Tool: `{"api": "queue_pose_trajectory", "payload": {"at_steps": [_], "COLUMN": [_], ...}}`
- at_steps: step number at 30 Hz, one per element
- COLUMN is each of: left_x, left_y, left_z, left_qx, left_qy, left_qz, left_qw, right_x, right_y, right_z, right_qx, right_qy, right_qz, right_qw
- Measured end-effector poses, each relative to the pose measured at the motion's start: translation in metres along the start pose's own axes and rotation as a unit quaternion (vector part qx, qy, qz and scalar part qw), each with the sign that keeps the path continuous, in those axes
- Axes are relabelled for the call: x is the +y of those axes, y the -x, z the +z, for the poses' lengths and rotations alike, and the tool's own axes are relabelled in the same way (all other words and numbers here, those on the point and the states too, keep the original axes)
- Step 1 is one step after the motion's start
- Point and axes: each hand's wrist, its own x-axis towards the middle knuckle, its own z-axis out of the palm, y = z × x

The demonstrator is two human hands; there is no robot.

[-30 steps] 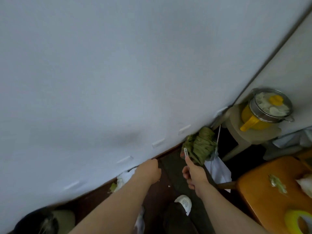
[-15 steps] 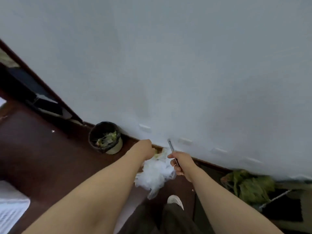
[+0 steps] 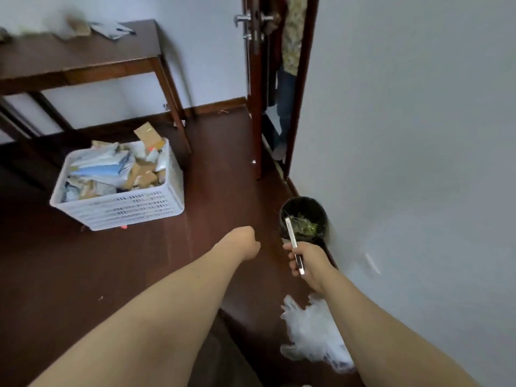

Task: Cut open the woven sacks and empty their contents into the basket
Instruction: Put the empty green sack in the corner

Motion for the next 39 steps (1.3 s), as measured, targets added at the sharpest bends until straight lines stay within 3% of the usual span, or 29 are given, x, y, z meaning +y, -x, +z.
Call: {"api": "queue_pose_trajectory", "payload": {"at_steps": [6,14,18,24,31,39], "left_x": [-0.130,-0.264,-0.300,-0.334,-0.364,-0.424], "left_y": [-0.047,-0.102,-0.146,-0.218,-0.295,-0.377], "left_z": [-0.091,-0.202,-0.252,-0.336,-0.429,-0.519], "left_qx": [0.062,0.101,0.119,0.169,0.203,0.236], "left_qy": [0.064,0.106,0.107,0.143,0.181,0.203], "left_qz": [-0.080,-0.159,-0.188,-0.230,-0.288,-0.313], "left_qw": [0.993,0.976,0.969,0.948,0.918,0.897], "right_x": [-0.067,-0.142,-0.192,-0.272,-0.381,-0.471], "right_y": [-0.062,-0.122,-0.151,-0.226,-0.298,-0.391], "right_z": [0.162,0.337,0.391,0.464,0.526,0.625], "right_qx": [-0.057,-0.122,-0.150,-0.131,-0.181,-0.136], "right_qy": [0.014,-0.036,-0.013,0.030,0.069,0.129], "right_qz": [-0.037,-0.022,-0.053,-0.044,-0.062,-0.118], "right_qw": [0.998,0.992,0.987,0.990,0.979,0.975]}}
